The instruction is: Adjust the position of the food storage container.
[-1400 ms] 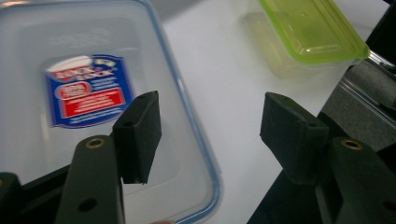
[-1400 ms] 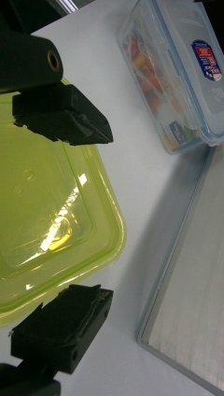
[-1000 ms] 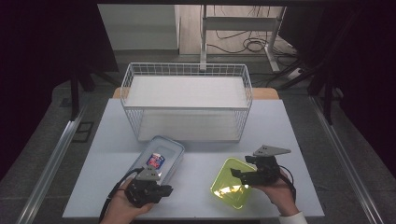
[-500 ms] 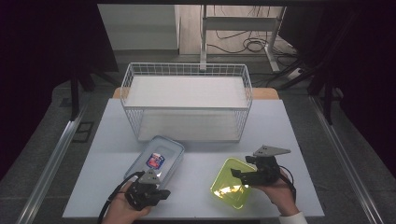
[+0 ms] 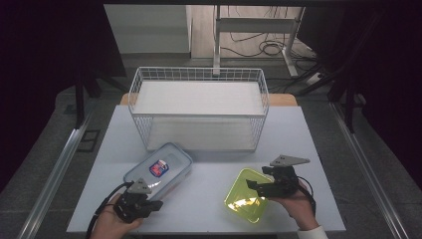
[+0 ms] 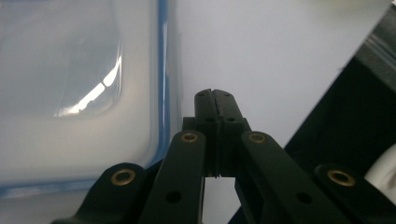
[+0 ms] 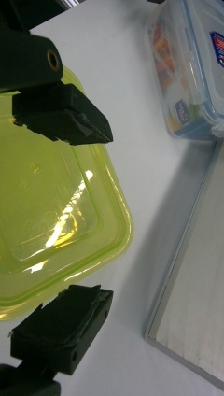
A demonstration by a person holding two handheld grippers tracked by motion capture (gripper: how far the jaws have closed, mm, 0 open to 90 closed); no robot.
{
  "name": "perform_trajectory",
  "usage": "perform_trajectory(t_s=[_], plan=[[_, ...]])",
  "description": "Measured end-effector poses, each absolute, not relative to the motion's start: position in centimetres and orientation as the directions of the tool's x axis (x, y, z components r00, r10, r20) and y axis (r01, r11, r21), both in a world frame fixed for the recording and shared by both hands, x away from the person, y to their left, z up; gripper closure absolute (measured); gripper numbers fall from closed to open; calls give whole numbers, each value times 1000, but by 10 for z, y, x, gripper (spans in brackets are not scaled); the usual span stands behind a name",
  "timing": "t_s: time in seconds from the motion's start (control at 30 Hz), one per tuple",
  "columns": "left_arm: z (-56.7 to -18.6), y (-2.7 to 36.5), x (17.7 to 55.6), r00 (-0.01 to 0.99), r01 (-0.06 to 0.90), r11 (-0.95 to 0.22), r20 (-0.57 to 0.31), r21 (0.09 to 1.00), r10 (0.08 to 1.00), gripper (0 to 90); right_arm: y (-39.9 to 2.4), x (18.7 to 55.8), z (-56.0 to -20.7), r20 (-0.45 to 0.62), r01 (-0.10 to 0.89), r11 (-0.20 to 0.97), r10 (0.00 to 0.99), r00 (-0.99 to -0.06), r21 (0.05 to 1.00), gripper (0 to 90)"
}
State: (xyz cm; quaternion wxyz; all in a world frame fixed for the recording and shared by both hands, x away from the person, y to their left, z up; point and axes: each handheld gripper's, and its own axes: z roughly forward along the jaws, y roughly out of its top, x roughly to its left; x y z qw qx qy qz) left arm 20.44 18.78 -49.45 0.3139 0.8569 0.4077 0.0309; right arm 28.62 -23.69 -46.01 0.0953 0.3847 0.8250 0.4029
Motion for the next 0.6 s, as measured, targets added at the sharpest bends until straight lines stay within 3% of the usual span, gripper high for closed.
perform_trajectory(t_s=[0.6], plan=[[-499, 237, 216, 550, 749, -379, -192, 543, 813, 900, -236, 288, -462, 155, 564, 384, 711, -686, 731, 201]])
